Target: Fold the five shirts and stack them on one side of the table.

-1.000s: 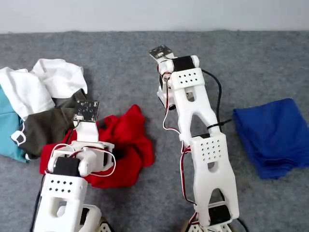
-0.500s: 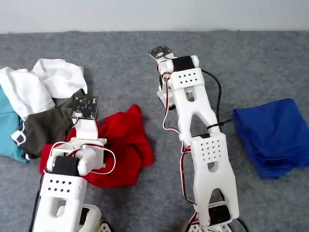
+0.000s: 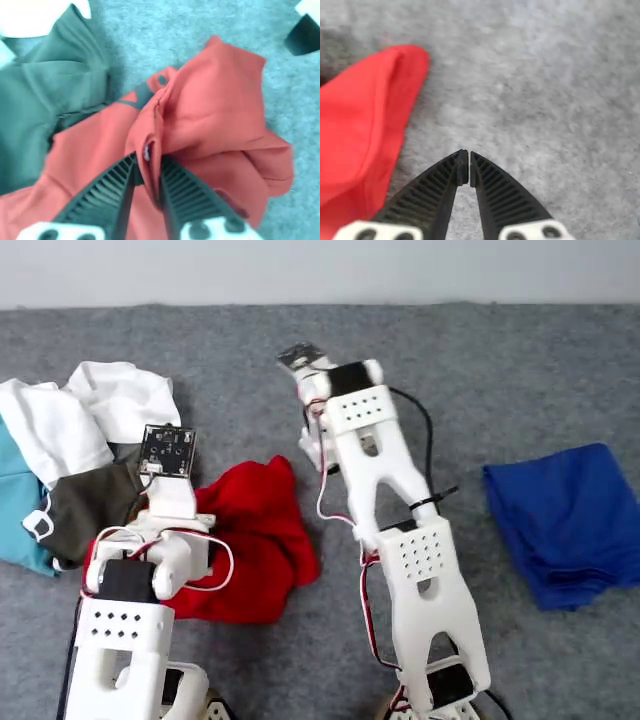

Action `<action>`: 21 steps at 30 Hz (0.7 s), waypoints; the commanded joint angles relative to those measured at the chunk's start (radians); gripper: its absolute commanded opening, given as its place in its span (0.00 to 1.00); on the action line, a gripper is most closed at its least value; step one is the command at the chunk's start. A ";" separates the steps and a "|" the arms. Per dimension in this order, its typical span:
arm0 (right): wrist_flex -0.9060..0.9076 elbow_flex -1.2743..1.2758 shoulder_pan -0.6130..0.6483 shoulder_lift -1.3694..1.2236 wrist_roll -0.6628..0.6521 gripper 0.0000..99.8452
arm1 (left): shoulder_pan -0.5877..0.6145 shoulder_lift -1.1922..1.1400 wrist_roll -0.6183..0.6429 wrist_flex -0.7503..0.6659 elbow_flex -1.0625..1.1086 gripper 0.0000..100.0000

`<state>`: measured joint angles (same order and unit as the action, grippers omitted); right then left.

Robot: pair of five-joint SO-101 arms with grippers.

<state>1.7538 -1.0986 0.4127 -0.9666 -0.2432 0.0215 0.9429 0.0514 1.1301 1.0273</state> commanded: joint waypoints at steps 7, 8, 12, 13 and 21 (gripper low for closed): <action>0.030 -0.009 0.018 0.079 0.011 0.02 | 0.109 0.008 -0.120 0.097 -0.117 0.01; 0.031 -0.009 0.024 0.079 0.011 0.02 | 0.121 0.008 -0.130 0.120 -0.140 0.01; 0.035 -0.009 0.073 0.077 0.011 0.02 | 0.184 0.008 -0.184 0.201 -0.206 0.01; 0.036 -0.009 0.088 0.079 0.011 0.02 | 0.201 0.008 -0.206 0.213 -0.213 0.01; 0.041 -0.006 0.236 0.151 0.009 0.11 | 0.270 0.008 -0.253 0.232 -0.168 0.01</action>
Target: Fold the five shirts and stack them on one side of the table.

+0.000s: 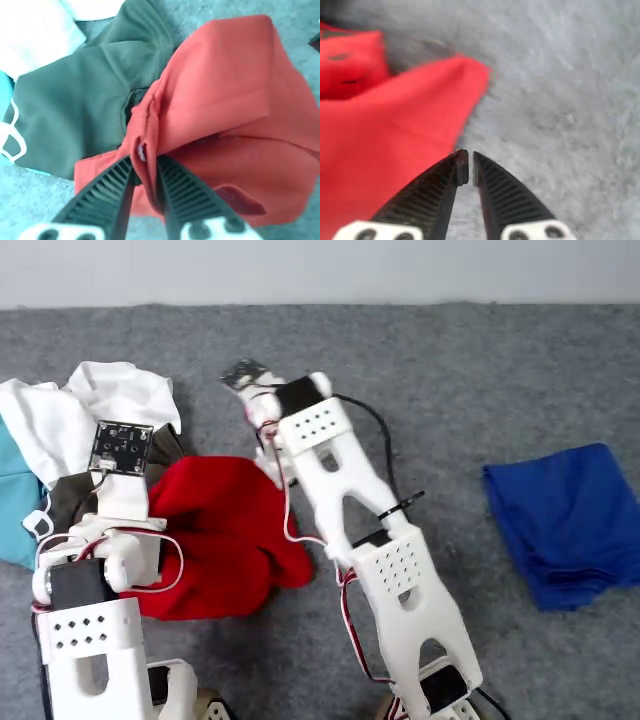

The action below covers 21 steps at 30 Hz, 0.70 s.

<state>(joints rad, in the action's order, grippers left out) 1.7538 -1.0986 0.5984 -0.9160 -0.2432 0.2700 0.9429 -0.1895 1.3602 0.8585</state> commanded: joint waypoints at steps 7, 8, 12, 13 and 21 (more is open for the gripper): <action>-0.018 -0.005 0.074 0.039 0.058 0.18 | 0.083 0.008 -0.012 0.002 0.004 0.01; -0.044 -0.009 0.073 0.012 0.074 0.18 | 0.083 0.008 -0.012 0.003 0.004 0.01; -0.133 -0.011 0.097 -0.053 0.087 0.18 | 0.075 0.008 -0.011 0.002 0.005 0.01; -0.147 -0.011 0.110 -0.059 0.086 0.18 | 0.075 0.008 -0.011 0.002 0.005 0.01; -0.243 -0.009 0.196 -0.097 0.086 0.18 | 0.075 0.008 -0.006 0.003 0.013 0.01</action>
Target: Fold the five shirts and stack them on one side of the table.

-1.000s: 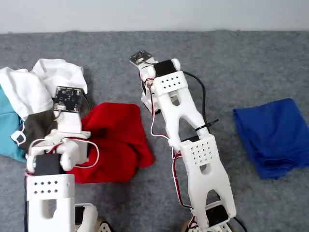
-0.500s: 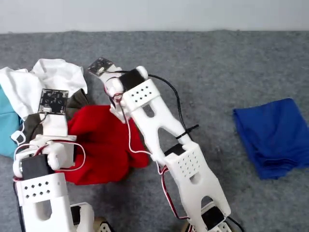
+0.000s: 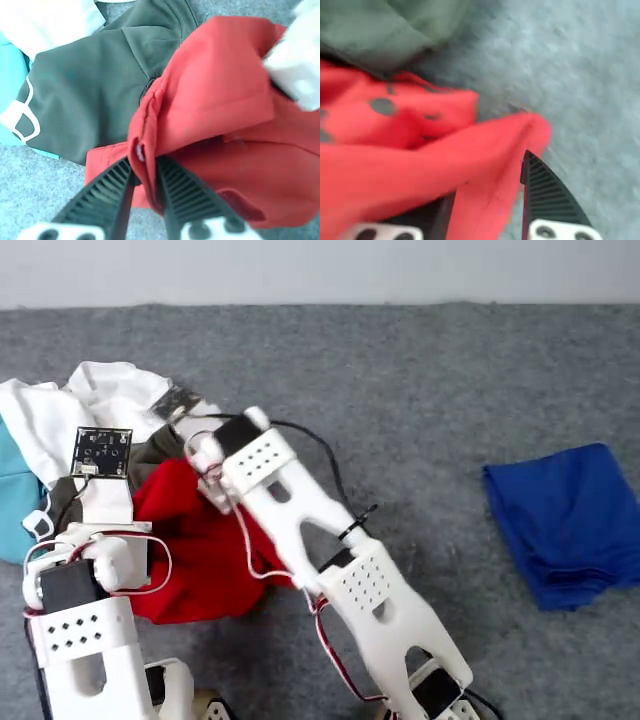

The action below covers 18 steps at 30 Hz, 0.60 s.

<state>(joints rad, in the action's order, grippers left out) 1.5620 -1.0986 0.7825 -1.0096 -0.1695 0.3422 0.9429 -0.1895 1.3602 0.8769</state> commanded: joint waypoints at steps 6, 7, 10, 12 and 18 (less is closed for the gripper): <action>-0.157 -0.009 -0.016 -0.108 0.005 0.16 | 0.003 0.008 -0.006 0.006 -0.005 0.01; -0.162 -0.011 -0.019 -0.120 0.005 0.13 | 0.003 0.008 -0.006 0.006 -0.005 0.01; -0.174 -0.011 -0.035 -0.143 -0.052 0.05 | 0.003 0.008 -0.006 0.006 -0.005 0.01; -0.170 -0.011 -0.050 -0.143 -0.101 0.00 | 0.003 0.008 -0.006 0.008 -0.005 0.01; -0.125 -0.032 -0.160 -0.097 -0.112 0.01 | 0.003 0.008 -0.006 0.002 -0.013 0.01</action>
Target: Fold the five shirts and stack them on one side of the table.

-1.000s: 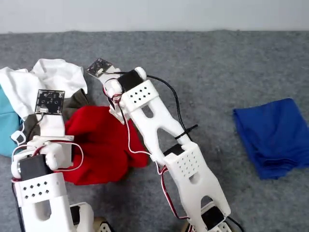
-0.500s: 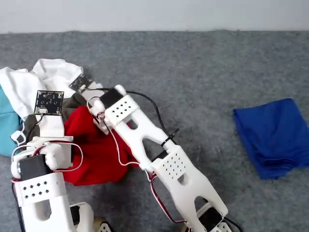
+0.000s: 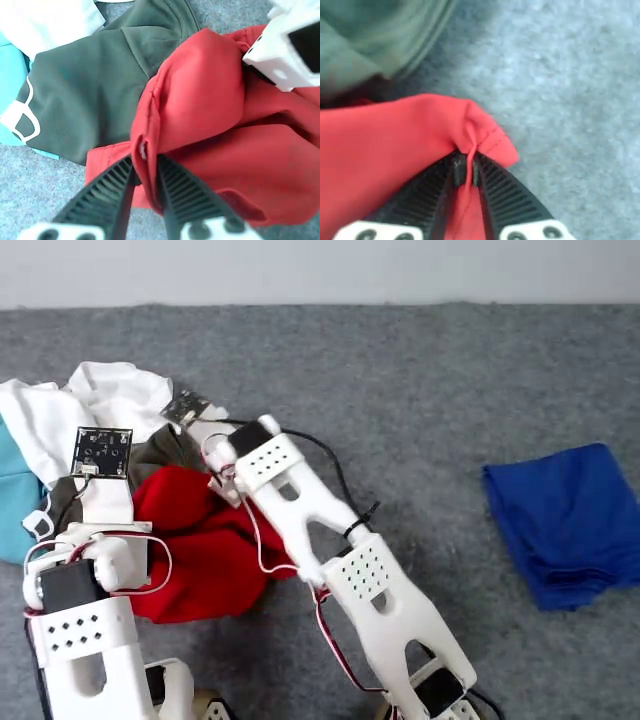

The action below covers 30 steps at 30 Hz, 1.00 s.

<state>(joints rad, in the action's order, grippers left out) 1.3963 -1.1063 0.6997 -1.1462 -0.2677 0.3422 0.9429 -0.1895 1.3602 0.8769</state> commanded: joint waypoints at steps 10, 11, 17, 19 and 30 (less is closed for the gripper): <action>0.381 -0.307 -0.248 0.134 -0.014 0.01 | 0.003 0.008 -0.005 -0.112 -0.013 0.01; 0.398 -0.316 -0.260 0.134 -0.014 0.01 | 0.003 0.008 -0.005 -0.138 -0.008 0.01; 0.400 -0.313 -0.351 0.145 -0.015 0.01 | 0.002 0.008 -0.003 -0.242 -0.007 0.02; 0.401 -0.318 -0.378 0.147 -0.015 0.01 | 0.002 0.003 -0.003 -0.272 -0.007 0.02; 0.401 -0.310 -0.466 0.266 -0.015 0.01 | -0.129 -0.002 -0.003 -0.397 -0.002 0.02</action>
<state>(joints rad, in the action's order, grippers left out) 1.7538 -1.3886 0.2700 -0.9743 -0.2739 0.2808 0.9429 -0.1910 0.9797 0.8769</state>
